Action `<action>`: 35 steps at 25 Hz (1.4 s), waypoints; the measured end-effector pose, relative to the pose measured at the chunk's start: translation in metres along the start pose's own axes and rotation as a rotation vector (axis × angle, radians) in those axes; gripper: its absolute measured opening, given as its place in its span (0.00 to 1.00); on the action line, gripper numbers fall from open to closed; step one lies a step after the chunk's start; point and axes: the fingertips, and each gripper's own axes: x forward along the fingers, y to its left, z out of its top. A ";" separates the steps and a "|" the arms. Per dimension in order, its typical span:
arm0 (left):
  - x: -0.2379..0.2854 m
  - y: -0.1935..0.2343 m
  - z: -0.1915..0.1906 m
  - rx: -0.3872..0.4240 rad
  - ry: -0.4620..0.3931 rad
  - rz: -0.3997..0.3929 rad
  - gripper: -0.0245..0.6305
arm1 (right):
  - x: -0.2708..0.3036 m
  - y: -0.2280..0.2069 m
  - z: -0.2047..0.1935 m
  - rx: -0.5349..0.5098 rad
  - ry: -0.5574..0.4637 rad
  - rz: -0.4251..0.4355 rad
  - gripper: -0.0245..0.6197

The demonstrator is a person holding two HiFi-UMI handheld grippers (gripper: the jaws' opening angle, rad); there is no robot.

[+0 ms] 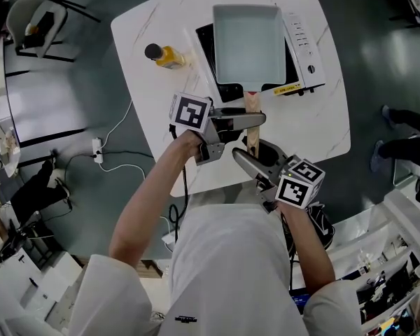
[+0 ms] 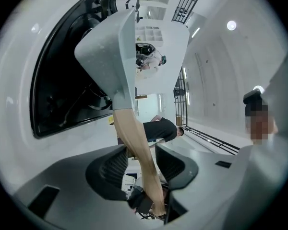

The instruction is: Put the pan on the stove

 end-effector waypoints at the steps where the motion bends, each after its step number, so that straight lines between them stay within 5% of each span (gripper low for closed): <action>1: 0.000 -0.001 -0.002 0.004 0.002 0.002 0.32 | 0.000 0.000 0.001 0.002 -0.004 -0.001 0.40; 6: -0.007 0.004 -0.013 0.035 -0.006 0.059 0.52 | -0.005 0.001 0.005 -0.009 -0.023 -0.041 0.54; 10: -0.023 0.001 -0.015 0.064 -0.097 0.115 0.52 | -0.014 0.001 0.005 -0.052 -0.027 -0.078 0.57; 13: -0.038 -0.008 -0.025 0.171 -0.128 0.205 0.52 | -0.024 0.008 0.006 -0.080 -0.035 -0.105 0.58; 18: -0.062 -0.035 -0.028 0.422 -0.192 0.427 0.46 | -0.045 0.016 0.017 -0.205 -0.048 -0.189 0.61; 21: -0.078 -0.054 -0.030 0.531 -0.266 0.561 0.28 | -0.054 0.031 0.023 -0.279 -0.052 -0.214 0.61; 27: -0.091 -0.100 -0.041 0.747 -0.342 0.720 0.24 | -0.076 0.070 0.054 -0.449 -0.143 -0.270 0.31; 29: -0.100 -0.116 -0.039 0.799 -0.395 0.781 0.04 | -0.084 0.084 0.069 -0.478 -0.199 -0.274 0.24; 35: -0.118 -0.165 -0.042 0.839 -0.546 0.804 0.04 | -0.106 0.123 0.100 -0.605 -0.291 -0.312 0.13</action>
